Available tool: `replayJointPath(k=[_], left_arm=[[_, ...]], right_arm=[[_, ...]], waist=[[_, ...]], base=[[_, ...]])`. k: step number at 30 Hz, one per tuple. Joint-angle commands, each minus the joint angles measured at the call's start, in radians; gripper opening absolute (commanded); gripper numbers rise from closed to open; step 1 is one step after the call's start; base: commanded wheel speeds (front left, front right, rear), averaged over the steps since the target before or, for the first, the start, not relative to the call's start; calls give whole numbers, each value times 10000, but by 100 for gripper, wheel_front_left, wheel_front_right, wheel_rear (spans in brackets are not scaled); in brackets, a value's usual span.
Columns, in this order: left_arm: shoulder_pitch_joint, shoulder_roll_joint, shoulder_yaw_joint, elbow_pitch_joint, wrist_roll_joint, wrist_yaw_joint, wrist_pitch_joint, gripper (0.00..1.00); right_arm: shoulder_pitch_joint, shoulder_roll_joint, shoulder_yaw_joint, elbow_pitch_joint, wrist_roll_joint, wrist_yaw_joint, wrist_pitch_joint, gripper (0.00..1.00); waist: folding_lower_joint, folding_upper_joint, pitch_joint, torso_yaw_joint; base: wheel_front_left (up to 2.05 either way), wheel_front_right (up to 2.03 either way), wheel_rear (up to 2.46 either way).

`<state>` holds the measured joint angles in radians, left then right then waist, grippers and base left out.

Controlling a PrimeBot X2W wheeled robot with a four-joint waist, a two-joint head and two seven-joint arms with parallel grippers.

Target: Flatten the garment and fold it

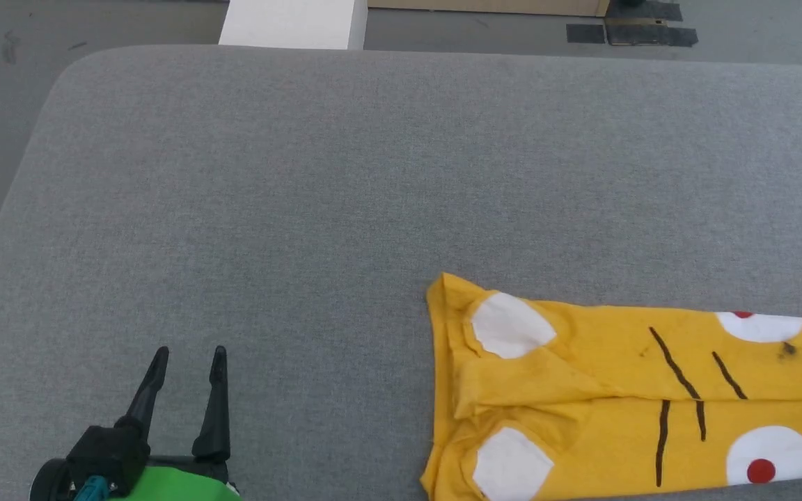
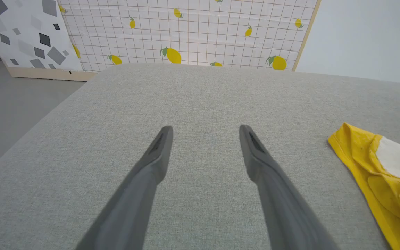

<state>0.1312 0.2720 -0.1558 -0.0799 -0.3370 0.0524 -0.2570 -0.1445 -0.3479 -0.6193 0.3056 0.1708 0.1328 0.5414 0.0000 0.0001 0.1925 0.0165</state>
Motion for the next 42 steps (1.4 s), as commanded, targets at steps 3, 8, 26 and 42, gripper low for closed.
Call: replayJointPath(k=[3, 8, 26, 42], left_arm=[[-126, 65, -20, 69, 66, -15, -47, 100], [-102, 16, -97, 160, 71, 15, -47, 100], [-237, -318, -78, 353, 48, -205, -47, 100], [-529, -592, -222, 722, 147, -471, -47, 100]], right_arm=[[-219, 146, -104, -21, -186, -21, -82, 0], [-134, 718, 408, -626, 313, -21, -38, 0], [1448, 2207, 4867, -5331, 2402, -21, 1925, 0], [308, 2472, 8383, -3867, 2544, -21, 1702, 0]], waist=[[0, -1, -26, -12], [0, -1, -100, -62], [0, -1, -244, 171], [0, -1, -308, 1073]], base=[[0, 0, 0], [0, 0, 0], [0, 0, 0], [0, 0, 0]])
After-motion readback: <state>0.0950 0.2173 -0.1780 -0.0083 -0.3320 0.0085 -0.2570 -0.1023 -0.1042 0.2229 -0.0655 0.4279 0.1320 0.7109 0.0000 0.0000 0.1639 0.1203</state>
